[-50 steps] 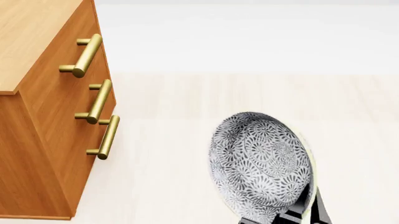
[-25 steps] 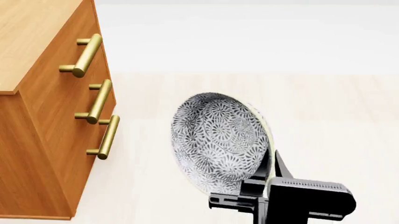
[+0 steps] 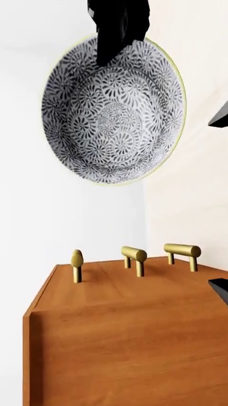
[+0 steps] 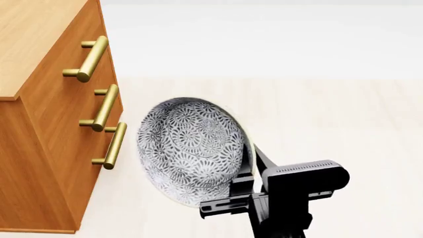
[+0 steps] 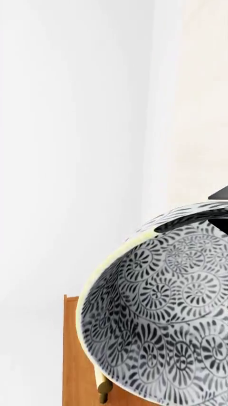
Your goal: Put the bowl on top of the cabinet.
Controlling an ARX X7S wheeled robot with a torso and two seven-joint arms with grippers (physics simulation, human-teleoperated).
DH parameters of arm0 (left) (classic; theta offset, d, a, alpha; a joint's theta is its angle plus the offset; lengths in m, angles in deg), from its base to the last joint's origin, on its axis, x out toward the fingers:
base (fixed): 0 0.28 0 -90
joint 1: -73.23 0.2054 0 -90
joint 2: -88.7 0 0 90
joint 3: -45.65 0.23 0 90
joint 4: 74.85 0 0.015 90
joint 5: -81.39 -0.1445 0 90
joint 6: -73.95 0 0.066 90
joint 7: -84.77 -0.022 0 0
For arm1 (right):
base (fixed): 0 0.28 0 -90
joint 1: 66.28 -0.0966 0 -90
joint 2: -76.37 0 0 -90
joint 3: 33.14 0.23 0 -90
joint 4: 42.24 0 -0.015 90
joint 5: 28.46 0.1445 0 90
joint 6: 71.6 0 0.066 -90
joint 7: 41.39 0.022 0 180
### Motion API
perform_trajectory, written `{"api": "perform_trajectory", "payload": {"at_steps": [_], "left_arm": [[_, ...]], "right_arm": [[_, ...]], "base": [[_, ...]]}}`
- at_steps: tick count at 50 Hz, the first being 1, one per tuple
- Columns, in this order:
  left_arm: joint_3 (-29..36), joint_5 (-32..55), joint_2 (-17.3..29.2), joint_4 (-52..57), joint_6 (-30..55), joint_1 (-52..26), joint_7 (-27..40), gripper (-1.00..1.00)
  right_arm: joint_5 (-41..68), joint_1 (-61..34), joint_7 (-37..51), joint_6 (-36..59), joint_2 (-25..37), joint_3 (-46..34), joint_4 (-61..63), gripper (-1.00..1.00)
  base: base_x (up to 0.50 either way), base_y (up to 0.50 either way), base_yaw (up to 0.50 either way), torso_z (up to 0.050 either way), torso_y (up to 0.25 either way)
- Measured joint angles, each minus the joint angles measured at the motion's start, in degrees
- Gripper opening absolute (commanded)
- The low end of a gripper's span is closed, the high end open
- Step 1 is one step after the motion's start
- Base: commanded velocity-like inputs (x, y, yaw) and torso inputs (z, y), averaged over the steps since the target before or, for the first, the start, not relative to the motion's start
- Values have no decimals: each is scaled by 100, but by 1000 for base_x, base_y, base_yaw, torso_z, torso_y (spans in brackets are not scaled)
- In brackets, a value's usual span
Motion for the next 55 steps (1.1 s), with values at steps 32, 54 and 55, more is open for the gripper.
{"api": "perform_trajectory", "payload": {"at_steps": [32,54,55], "left_arm": [[218,170,276,295,-163,57,-301,100],[250,728,400,1156,1092,-648,-426,100],[244,759,391,1163,1140,-694,-426,100]], "right_arm": [[271,143,-810,-600,173,-97,-11,-100],[107,324,-860,-865,232,-196,63,-100],[97,333,-859,-877,234,-200,66,-100]], "base": [[0,0,0,0,0],[0,0,0,0,0],[0,0,0,0,0]]}}
